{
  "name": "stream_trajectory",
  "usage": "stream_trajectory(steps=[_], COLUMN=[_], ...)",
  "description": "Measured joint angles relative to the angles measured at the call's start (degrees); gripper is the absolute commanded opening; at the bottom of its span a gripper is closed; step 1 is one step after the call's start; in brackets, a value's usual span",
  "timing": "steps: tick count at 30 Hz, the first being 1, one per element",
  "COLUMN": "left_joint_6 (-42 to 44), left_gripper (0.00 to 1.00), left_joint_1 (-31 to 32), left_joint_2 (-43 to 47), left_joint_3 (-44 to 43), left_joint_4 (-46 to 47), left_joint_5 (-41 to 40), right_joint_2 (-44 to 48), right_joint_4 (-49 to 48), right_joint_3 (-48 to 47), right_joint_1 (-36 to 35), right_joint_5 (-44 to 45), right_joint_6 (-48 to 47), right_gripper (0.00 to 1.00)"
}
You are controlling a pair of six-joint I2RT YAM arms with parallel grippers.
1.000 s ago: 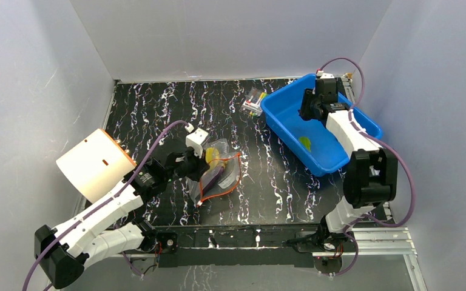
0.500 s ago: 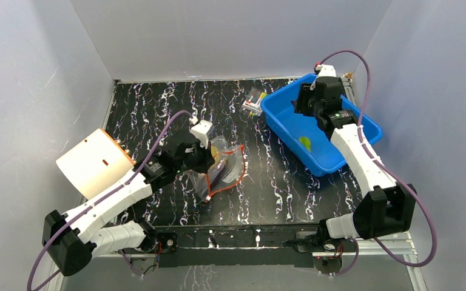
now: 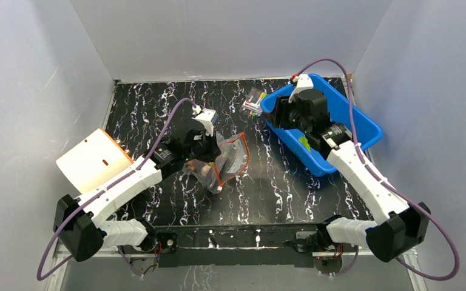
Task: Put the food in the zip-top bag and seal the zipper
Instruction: Place the fake vegetable in the zipper food storage bag.
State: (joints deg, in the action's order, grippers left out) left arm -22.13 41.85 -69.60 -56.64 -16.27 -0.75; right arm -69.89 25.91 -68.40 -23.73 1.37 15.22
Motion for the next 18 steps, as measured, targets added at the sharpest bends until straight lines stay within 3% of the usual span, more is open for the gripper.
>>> stream_trajectory(steps=[18], left_joint_6=[-3.7], left_gripper=[0.00], left_joint_1=[-0.9], left_joint_2=[-0.3], left_joint_3=[-2.1], left_joint_4=[0.9], left_joint_5=[2.7], right_joint_2=[4.8], right_joint_4=[-2.0], right_joint_3=[8.3], right_joint_1=[-19.6], right_joint_5=[-6.4], right_joint_6=[6.7], right_gripper=[0.36])
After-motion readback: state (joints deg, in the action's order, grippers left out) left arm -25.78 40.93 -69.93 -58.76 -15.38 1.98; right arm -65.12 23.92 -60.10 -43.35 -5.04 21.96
